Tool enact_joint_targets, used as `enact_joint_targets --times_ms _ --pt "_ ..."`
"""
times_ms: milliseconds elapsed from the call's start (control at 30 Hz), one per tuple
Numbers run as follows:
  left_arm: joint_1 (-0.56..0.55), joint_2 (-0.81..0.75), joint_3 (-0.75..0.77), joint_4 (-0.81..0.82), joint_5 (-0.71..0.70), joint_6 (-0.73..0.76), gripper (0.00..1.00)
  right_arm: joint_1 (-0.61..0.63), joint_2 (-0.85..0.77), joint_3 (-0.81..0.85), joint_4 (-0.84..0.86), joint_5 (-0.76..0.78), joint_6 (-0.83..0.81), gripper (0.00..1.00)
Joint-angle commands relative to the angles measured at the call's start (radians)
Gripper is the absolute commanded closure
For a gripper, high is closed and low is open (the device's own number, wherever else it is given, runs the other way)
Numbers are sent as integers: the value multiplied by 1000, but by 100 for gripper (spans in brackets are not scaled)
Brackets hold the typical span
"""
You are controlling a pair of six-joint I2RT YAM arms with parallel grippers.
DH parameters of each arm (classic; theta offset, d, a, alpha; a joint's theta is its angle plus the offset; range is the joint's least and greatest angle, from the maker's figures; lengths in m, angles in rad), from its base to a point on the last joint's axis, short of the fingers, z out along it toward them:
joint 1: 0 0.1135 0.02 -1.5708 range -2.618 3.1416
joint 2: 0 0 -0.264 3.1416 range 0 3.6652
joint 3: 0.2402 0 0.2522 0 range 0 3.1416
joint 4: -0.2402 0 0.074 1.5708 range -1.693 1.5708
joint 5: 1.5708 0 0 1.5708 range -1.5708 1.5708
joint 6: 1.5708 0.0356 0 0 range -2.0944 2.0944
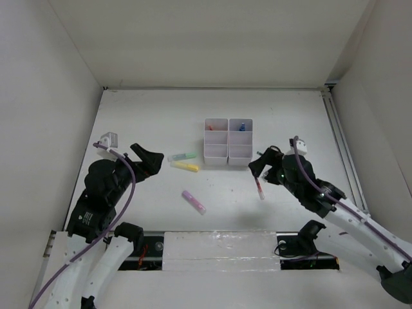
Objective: Sort the stationery into containers
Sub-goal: Pick up the pen from the center of the board.
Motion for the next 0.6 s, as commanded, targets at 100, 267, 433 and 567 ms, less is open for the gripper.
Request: enact_joint_targets --times_ms 100,267,433,567 --pt "1 156 -21 133 301 132 0 45 -264 9 -91 157 84 0" --pt "-69 305 74 146 303 43 0 54 -316 235 -329 356 134 0" --pt "-222 430 131 169 145 -144 0 54 -272 354 -421 455 102 0" --pt "-437 560 122 212 -37 -282 0 54 -282 365 -415 462 79 0"
